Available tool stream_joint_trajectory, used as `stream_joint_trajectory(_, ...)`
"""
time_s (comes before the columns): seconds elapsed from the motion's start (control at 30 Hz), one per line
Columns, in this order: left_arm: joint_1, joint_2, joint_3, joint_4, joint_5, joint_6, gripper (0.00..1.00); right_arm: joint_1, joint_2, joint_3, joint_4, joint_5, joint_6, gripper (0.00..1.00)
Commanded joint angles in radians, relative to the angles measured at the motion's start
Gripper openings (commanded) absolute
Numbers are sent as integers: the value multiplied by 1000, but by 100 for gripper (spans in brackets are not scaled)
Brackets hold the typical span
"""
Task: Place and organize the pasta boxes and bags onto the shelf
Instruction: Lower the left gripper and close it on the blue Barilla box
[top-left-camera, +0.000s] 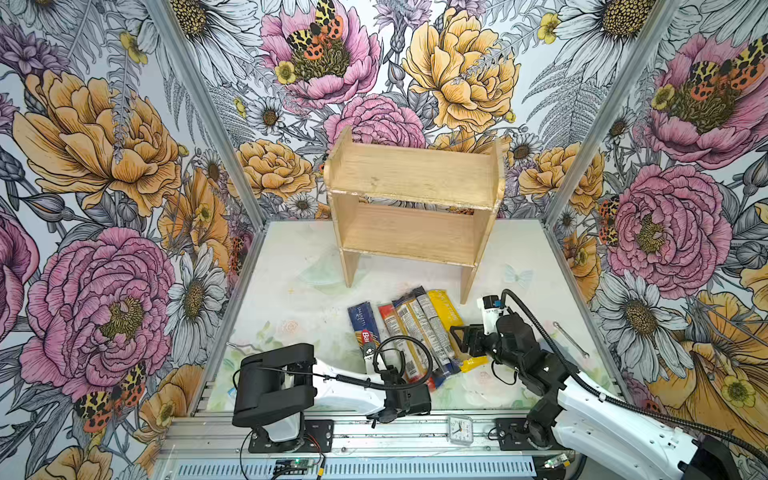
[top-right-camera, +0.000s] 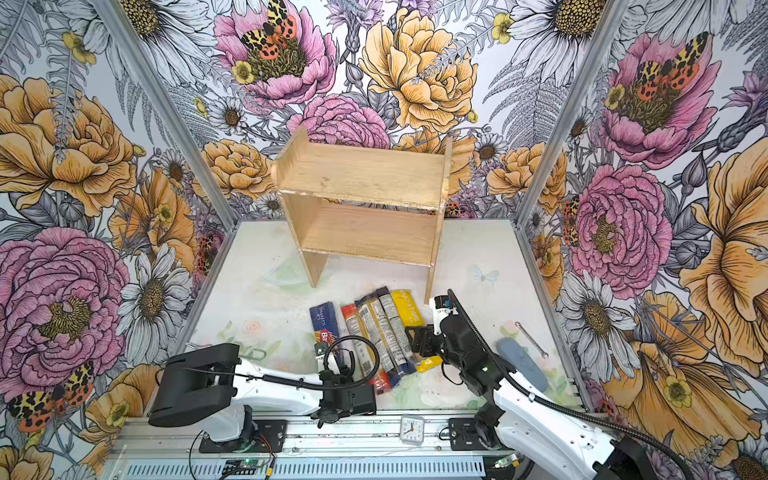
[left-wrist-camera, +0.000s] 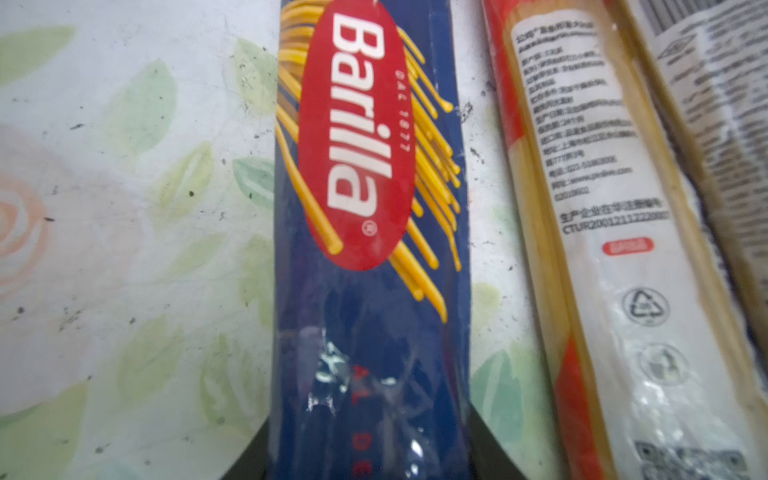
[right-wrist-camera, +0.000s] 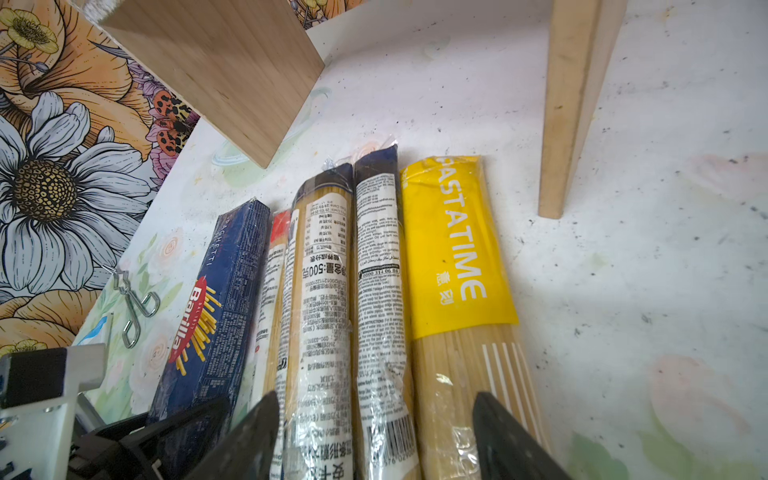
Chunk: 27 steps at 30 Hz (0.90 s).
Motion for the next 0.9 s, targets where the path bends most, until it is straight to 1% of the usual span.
stream_joint_trajectory(0.0,-16,17,-57,-3,184,-53,35,6,-1,35,6,13,-21,75)
stream_joint_trajectory(0.1,-19,14,-47,-3,174,-34,11,6,-3,36,6,12,-21,74)
stream_joint_trajectory(0.13,-19,16,-44,-4,172,-28,4,6,-5,37,5,10,-21,74)
stream_joint_trajectory(0.17,-20,17,-41,-6,171,-27,0,6,-8,36,5,10,-20,74)
stream_joint_trajectory(0.37,-30,7,-23,-21,155,-6,0,6,-9,46,6,13,-24,74)
stream_joint_trajectory(0.43,-35,-1,-2,-41,138,20,0,6,6,58,6,13,-29,74)
stream_joint_trajectory(0.7,-110,-3,195,-248,-16,121,0,5,119,107,5,11,-48,74)
stream_joint_trajectory(0.8,-139,-5,243,-295,-69,127,0,3,144,121,5,10,-55,74)
stream_joint_trajectory(0.87,-149,-14,251,-309,-84,115,0,4,140,124,6,14,-59,74)
